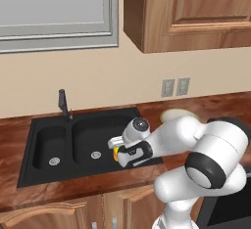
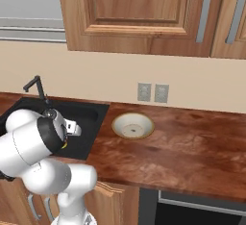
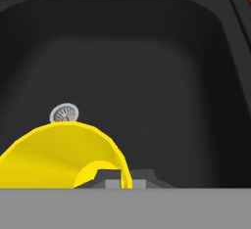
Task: Place the bowl in the left basin and the cup in the right basin of the sink.
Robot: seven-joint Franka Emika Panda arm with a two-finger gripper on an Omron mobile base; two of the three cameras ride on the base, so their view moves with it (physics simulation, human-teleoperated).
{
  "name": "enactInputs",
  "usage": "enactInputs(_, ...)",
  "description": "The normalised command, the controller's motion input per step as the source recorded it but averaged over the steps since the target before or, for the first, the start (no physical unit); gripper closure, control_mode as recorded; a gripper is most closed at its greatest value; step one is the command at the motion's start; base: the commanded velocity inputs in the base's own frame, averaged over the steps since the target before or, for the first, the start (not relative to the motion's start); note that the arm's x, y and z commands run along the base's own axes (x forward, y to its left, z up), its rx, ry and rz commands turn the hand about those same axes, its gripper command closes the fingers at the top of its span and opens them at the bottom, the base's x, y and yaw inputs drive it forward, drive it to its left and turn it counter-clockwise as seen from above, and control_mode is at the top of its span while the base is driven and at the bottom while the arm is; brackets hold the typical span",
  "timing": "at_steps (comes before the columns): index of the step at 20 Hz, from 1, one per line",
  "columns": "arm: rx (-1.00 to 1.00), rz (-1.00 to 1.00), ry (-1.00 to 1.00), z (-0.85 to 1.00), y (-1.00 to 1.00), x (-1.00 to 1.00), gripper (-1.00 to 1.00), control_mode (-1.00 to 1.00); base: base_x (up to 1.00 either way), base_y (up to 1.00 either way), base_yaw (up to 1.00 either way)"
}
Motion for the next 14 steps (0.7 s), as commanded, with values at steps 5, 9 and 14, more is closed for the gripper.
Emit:
enactInputs(5, 0.00, 0.00, 0.00, -0.14, 0.02, 0.01, 1.00, -1.00, 0.00, 0.00, 0.00)
enactInputs(9, 0.00, 0.00, 0.00, -0.14, 0.01, 0.09, 1.00, -1.00, 0.00, 0.00, 0.00)
enactInputs(14, 0.00, 0.00, 0.00, -0.01, 0.00, 0.15, 1.00, -1.00, 0.00, 0.00, 0.00)
